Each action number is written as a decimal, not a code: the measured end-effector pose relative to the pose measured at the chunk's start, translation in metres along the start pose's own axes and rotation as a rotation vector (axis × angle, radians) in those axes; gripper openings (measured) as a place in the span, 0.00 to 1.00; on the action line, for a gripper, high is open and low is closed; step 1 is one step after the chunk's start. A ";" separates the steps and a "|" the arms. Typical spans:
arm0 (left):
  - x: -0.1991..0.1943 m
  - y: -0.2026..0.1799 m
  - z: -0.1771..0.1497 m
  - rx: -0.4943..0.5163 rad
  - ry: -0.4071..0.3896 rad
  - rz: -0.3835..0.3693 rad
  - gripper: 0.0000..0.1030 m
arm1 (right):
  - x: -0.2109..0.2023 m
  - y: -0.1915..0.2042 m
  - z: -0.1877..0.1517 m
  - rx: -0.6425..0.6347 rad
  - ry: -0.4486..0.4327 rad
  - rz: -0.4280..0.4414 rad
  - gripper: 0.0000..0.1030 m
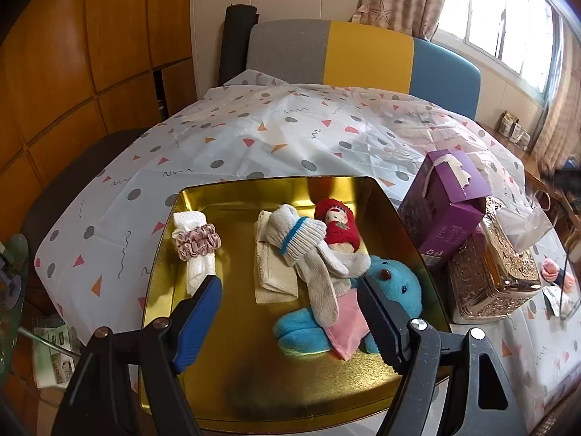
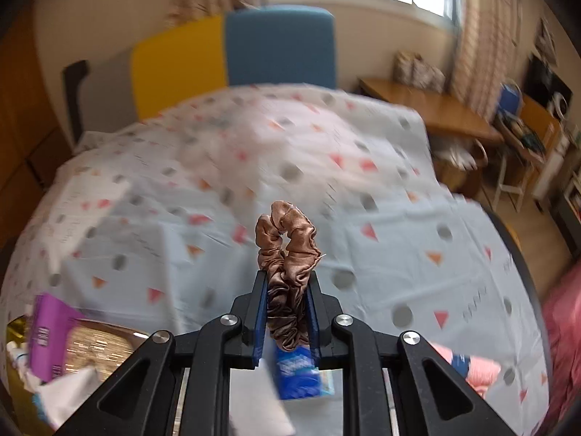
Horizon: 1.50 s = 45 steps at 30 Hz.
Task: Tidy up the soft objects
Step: 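Carry the brown satin scrunchie into the gold tray and release with the right tool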
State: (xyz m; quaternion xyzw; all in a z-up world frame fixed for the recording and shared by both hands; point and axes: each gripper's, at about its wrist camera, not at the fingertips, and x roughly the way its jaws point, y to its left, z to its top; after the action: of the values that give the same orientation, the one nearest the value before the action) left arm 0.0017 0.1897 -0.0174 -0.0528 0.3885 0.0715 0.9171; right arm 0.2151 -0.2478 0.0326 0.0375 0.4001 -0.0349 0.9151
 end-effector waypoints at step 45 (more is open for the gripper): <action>-0.007 0.056 -0.019 -0.117 -0.020 0.059 0.75 | -0.060 0.314 -0.229 -0.741 0.280 0.673 0.41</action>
State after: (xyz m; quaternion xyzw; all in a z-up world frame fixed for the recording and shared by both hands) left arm -0.0262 0.2410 -0.0272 -0.0939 0.3757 0.1218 0.9139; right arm 0.0370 0.0886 -0.0652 -0.1581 0.4698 0.4106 0.7653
